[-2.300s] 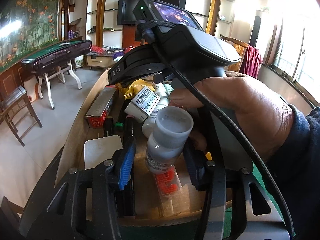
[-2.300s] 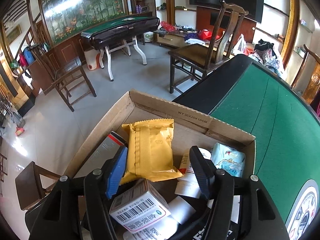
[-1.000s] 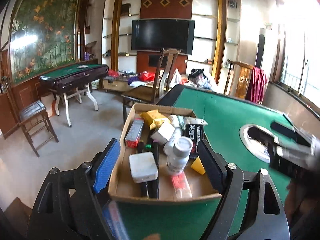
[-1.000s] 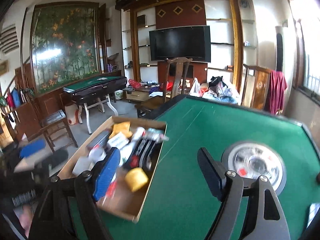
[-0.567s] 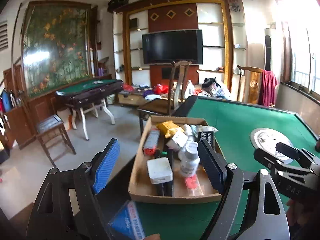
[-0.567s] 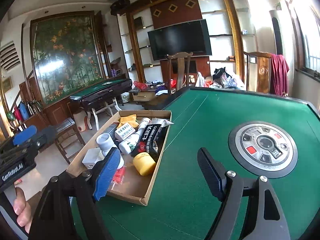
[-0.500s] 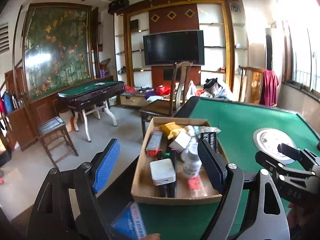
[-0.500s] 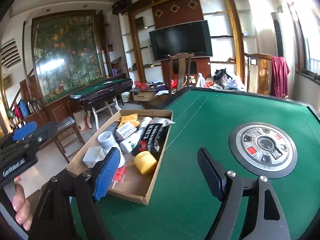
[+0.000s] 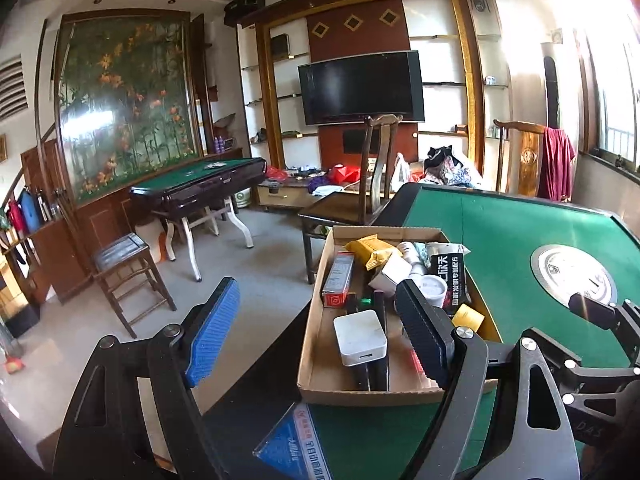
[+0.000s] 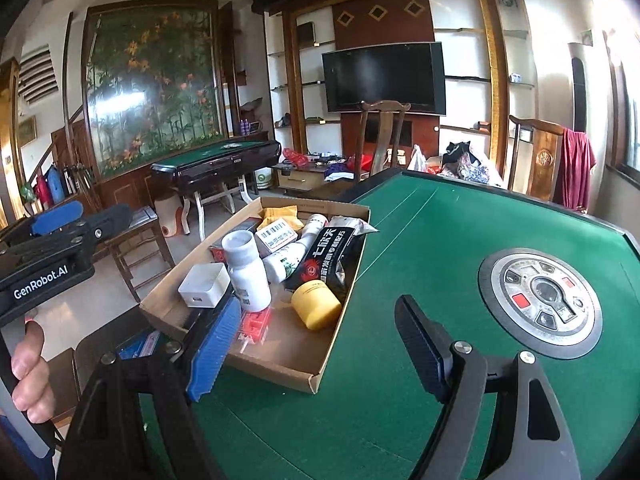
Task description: Organize objects
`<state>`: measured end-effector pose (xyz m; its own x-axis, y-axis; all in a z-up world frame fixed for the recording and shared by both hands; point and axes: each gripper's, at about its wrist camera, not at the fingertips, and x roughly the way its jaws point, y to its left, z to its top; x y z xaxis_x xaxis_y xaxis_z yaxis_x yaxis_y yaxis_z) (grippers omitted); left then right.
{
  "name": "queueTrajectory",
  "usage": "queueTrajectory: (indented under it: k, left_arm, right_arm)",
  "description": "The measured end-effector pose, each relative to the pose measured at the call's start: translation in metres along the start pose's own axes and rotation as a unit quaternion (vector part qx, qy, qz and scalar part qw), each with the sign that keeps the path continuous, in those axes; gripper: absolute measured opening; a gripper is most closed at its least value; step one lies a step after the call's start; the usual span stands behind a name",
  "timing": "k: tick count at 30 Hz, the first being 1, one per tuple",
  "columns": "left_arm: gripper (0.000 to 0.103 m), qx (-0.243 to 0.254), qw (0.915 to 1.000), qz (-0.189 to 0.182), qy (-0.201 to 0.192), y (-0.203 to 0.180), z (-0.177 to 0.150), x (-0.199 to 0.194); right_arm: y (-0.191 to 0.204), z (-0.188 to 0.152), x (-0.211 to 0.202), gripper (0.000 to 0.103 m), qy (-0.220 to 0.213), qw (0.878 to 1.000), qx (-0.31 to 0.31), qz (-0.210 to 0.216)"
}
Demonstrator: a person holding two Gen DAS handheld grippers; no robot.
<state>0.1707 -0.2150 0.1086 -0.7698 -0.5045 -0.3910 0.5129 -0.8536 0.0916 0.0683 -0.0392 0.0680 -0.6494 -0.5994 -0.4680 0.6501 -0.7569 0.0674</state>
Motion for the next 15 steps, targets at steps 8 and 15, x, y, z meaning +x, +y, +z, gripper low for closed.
queueTrajectory:
  k: [8,15]
  left_arm:
    - [0.081,-0.008,0.9997,-0.013,0.019,0.000,-0.002,0.010]
    - [0.081,-0.018,0.9993,-0.014,0.028,0.003,-0.005,0.017]
  right_arm:
    - [-0.001,-0.002,0.002,0.080,0.006,1.000,-0.001,0.003]
    - [0.000,-0.004,0.006,0.080,0.011,1.000,-0.005,0.004]
